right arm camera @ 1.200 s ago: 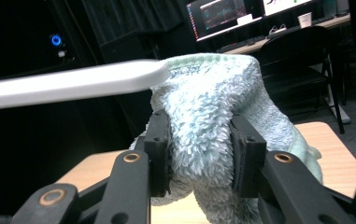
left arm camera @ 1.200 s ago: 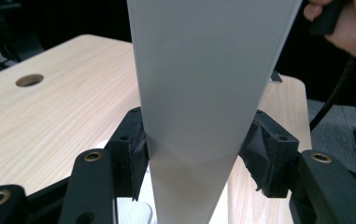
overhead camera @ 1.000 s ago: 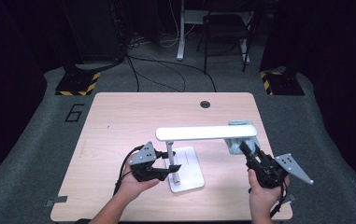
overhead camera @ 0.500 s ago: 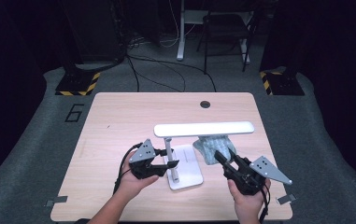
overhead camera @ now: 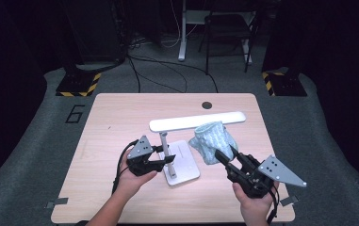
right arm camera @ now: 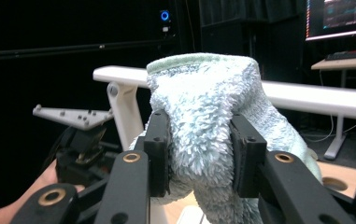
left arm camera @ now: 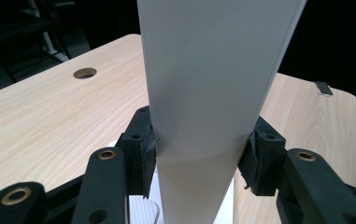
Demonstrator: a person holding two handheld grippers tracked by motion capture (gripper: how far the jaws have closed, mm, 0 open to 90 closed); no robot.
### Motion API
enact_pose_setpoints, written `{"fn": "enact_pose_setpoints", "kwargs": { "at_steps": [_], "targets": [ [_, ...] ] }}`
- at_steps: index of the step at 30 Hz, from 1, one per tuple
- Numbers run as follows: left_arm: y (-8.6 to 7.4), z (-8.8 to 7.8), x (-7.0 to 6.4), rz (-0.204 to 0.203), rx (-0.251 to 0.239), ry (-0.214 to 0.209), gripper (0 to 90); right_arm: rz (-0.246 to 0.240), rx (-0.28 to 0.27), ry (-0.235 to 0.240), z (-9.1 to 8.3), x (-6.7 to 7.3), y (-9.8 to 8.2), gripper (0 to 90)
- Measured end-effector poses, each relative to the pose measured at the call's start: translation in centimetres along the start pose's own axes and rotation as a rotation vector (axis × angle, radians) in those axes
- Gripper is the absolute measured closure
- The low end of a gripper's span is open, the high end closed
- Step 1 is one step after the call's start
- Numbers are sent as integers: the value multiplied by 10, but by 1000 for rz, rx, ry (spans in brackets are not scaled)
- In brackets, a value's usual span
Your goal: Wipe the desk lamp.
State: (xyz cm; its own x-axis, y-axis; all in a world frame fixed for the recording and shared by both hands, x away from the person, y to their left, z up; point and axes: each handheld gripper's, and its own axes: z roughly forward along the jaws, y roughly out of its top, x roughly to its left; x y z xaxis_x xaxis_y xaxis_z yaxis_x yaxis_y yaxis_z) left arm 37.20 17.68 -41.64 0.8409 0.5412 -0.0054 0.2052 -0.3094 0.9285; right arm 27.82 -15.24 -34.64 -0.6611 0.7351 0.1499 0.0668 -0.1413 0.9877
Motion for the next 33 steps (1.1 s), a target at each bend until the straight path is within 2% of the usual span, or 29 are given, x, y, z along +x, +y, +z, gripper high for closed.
{"fn": "enact_pose_setpoints", "kwargs": {
  "at_steps": [2,5,6,7,12,14,16,19,22,25,28,30,33],
  "targets": [
    [0,0,-1,-10,-5,-6,526,0,-13,-2,0,-2,8,647],
    [0,-1,1,4,2,-21,525,8,-35,4,-1,-4,21,647],
    [-1,-1,0,-11,-8,-20,525,3,-39,4,-1,-4,25,647],
    [-1,-1,0,-9,-3,-28,525,-4,-43,1,-1,-3,31,646],
    [-1,-2,0,8,-7,-40,525,-51,-85,-7,5,1,61,646],
    [-2,-2,-1,12,-12,-50,525,-86,-106,-11,7,6,72,646],
    [-2,-3,-2,18,-8,-66,525,-146,-120,-30,11,11,85,646],
    [-2,-3,-4,27,-8,-89,525,-171,-114,-34,19,13,95,645],
    [-1,-3,-7,33,-1,-105,525,-156,-85,-31,29,10,91,643],
    [-2,-2,-8,25,-11,-105,524,-126,-41,-21,38,6,76,635],
    [-3,-2,-9,23,-16,-106,524,-95,15,-18,44,2,60,612],
    [-2,-2,-9,24,-15,-107,524,-75,42,-43,46,-2,51,594],
    [-2,-2,-8,34,-9,-109,523,-28,74,-27,45,-9,46,574]
  ]
}}
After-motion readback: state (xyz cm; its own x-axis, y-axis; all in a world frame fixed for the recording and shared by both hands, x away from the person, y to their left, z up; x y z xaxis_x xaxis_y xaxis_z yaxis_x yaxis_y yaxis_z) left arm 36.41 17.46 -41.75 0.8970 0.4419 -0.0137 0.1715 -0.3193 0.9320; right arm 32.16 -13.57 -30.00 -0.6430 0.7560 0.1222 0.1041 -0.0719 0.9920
